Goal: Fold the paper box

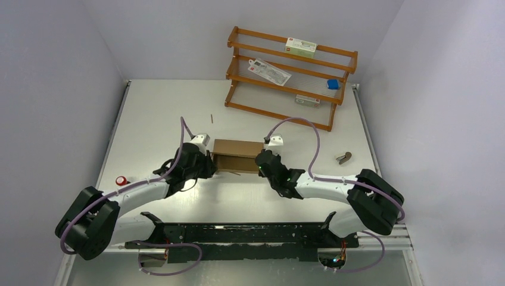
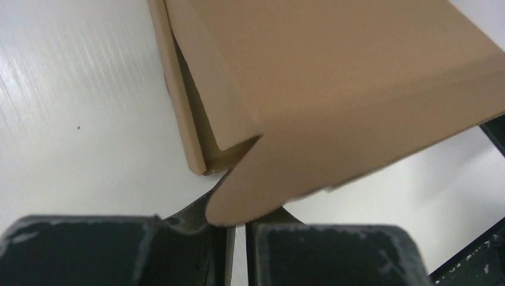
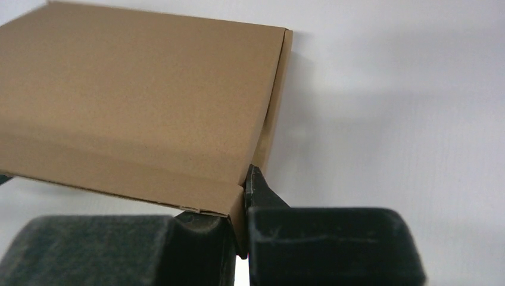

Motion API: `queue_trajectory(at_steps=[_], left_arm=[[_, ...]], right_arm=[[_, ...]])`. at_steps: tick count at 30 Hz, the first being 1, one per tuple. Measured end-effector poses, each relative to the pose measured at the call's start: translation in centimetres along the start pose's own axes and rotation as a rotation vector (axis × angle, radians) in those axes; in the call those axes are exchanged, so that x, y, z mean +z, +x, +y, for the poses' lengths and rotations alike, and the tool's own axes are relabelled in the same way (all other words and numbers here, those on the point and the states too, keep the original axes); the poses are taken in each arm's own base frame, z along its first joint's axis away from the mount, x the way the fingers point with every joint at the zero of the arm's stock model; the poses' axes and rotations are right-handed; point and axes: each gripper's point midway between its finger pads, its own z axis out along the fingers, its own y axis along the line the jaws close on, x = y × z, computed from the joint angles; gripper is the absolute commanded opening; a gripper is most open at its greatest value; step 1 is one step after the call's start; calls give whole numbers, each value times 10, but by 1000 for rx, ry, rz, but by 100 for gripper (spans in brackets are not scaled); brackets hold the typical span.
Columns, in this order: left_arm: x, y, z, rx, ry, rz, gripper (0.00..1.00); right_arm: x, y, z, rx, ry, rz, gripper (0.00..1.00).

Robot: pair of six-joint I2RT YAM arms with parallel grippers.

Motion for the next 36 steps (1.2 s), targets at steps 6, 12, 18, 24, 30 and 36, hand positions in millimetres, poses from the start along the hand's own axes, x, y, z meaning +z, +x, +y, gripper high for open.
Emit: queue_trajectory(at_steps=[6, 12, 18, 24, 30, 36], left_arm=[[-4, 20, 13, -26, -41, 20, 32], [-18, 8, 13, -46, -44, -58, 51], [-38, -13, 7, -64, -25, -147, 64], [-54, -18, 5, -72, -21, -166, 76], [-68, -34, 9, -95, -34, -213, 87], [-79, -41, 16, -121, -67, -256, 95]], right_arm=[[-6, 12, 5, 16, -55, 19, 28], [-21, 11, -1, 20, -85, 17, 49], [-42, -14, 6, 8, -157, -20, 59], [-67, -68, 28, -44, -238, -70, 62], [-74, -152, 65, -87, -309, -136, 54], [-32, -157, 86, -156, -316, -58, 45]])
